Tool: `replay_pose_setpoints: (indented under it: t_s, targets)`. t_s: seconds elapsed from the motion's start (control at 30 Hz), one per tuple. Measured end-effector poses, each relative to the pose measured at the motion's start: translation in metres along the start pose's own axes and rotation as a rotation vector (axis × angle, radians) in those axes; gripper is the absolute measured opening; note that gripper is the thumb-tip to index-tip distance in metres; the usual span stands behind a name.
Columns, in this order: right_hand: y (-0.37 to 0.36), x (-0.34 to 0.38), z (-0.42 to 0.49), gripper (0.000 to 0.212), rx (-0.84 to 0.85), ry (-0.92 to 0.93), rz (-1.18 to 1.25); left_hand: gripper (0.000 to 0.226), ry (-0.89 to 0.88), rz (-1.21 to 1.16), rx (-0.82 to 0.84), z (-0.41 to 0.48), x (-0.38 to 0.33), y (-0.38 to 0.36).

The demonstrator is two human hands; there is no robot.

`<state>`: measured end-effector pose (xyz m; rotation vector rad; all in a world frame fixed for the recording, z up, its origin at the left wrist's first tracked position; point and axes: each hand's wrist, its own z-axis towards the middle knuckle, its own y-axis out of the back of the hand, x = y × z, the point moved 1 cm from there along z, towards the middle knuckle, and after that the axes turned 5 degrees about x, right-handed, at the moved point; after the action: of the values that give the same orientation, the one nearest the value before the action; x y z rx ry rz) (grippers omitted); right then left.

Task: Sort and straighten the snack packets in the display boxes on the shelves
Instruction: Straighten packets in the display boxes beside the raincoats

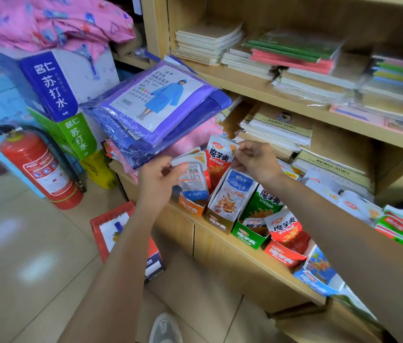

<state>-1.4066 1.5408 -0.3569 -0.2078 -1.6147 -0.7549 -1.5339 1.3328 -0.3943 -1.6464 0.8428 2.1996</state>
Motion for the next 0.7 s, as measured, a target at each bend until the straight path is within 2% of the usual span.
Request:
replay_pose_setpoints:
  t_s: [0.23,0.37,0.57,0.7]
  targets:
    - [-0.001,0.005,0.0,0.022,-0.077,-0.014,0.15,0.006,0.096,-0.309,-0.175,-0.003,-0.009,0.014]
    - [0.004,0.017,-0.004,0.022,-0.111,0.038,0.256,0.012,0.068,-0.35,-0.175,-0.006,-0.015,0.019]
    - [0.013,0.031,-0.013,0.017,-0.1,0.134,0.253,0.012,0.043,-0.313,-0.14,-0.007,-0.017,0.018]
    - [0.024,0.037,-0.013,0.019,-0.212,0.143,0.248,0.012,0.018,-0.335,-0.235,-0.006,-0.021,0.03]
